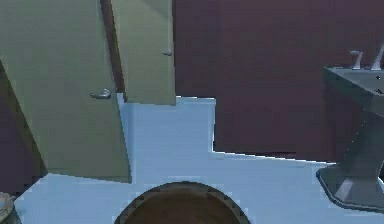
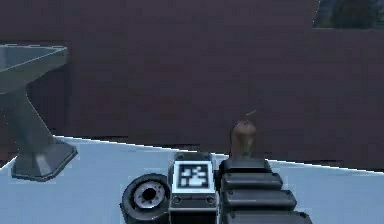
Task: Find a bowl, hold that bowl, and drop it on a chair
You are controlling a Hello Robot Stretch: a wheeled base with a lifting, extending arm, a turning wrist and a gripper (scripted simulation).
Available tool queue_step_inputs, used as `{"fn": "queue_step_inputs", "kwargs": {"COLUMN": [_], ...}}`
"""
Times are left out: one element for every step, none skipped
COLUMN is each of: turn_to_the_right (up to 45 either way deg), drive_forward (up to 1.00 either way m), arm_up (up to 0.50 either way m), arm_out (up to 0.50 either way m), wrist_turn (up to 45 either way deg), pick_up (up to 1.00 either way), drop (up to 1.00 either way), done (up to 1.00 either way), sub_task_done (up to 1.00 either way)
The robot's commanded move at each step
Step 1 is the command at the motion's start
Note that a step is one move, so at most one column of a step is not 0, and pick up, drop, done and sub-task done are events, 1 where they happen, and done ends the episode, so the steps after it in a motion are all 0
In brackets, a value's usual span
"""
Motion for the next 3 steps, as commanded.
{"fn": "queue_step_inputs", "kwargs": {"turn_to_the_right": [0.0,0.0,-45.0], "drive_forward": [1.00,0.65,0.00], "arm_up": [0.00,0.00,0.00], "arm_out": [0.00,0.00,0.00], "wrist_turn": [0.0,0.0,0.0], "pick_up": [0.00,0.00,0.00], "drop": [0.00,0.00,0.00], "done": [0.00,0.00,0.00], "sub_task_done": [0.00,0.00,0.00]}}
